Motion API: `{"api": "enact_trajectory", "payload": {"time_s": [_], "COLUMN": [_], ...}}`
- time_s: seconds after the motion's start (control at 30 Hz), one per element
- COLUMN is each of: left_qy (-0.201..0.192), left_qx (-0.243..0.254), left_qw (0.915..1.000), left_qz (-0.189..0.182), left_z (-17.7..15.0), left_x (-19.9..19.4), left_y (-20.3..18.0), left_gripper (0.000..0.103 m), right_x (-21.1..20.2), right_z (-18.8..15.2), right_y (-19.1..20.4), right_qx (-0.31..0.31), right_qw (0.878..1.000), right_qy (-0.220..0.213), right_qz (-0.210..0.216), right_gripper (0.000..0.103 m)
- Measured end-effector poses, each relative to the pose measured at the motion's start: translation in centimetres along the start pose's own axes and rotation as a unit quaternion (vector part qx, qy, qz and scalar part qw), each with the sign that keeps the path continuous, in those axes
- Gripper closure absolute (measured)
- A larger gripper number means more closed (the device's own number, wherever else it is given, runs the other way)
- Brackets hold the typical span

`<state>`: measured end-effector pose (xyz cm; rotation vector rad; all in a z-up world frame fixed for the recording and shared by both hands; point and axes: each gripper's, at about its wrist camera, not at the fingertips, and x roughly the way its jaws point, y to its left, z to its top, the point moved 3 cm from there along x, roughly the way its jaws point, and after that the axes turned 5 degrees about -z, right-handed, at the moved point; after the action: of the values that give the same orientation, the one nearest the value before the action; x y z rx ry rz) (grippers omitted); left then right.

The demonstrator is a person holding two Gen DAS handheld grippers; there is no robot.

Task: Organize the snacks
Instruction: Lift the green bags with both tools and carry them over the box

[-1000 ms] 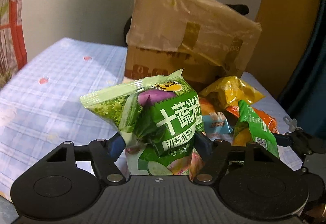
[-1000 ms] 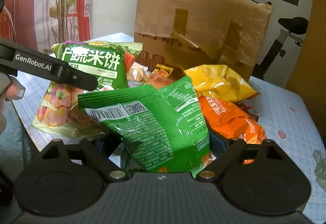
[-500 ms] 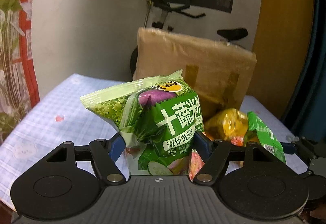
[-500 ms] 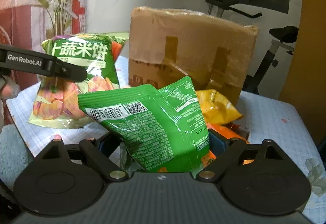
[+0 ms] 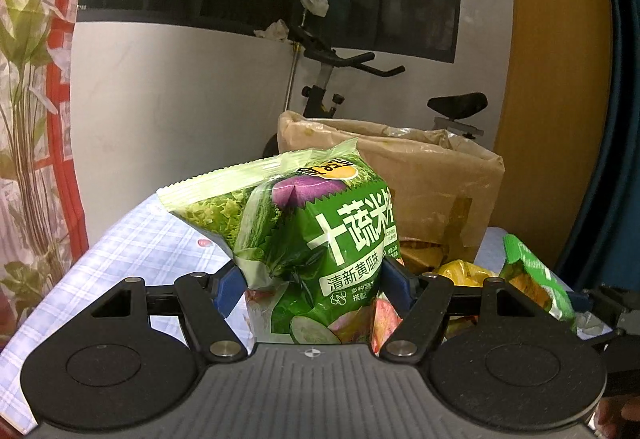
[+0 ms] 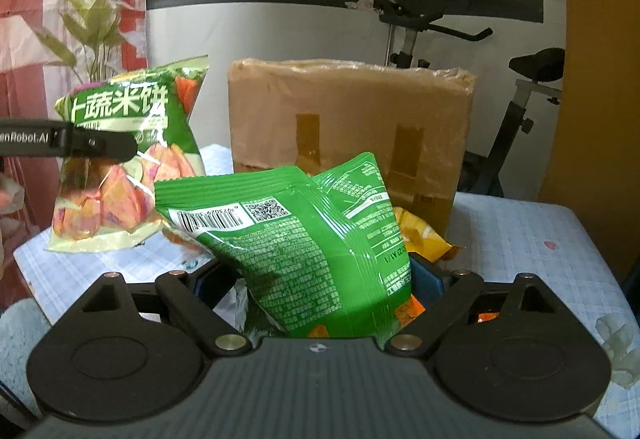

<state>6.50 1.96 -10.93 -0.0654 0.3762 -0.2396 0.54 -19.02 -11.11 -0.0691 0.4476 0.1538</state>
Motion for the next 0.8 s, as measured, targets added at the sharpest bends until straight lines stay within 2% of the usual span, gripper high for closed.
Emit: {"api": "enact_trajectory", "payload": {"time_s": [0.23,0.63,0.8], "left_qy": [-0.014,-0.033,-0.046], "left_qx": [0.006,0.016,0.02], "left_qw": [0.9998,0.9992,0.9987], "left_qz": [0.009,0.015,0.013], "left_z": [1.4,4.3,6.1], "left_x": [0.0,0.9,1.9], "left_y": [0.2,0.2,-0.4], "left_gripper": [0.029,0.029,0.029], "right_x": [-0.4,0.2,-0.1], "right_z": [1.6,3.8,5.5], "right_y": [-1.1,-5.3,-6.7], "right_qx": [0.005,0.071,0.081], "right_qw": [1.0,0.996,0.995], "right_qy": [-0.024,-0.041,-0.063], "right_qz": [-0.009,-0.021,-0.014], "right_gripper": [0.012,0.012,0.012]}}
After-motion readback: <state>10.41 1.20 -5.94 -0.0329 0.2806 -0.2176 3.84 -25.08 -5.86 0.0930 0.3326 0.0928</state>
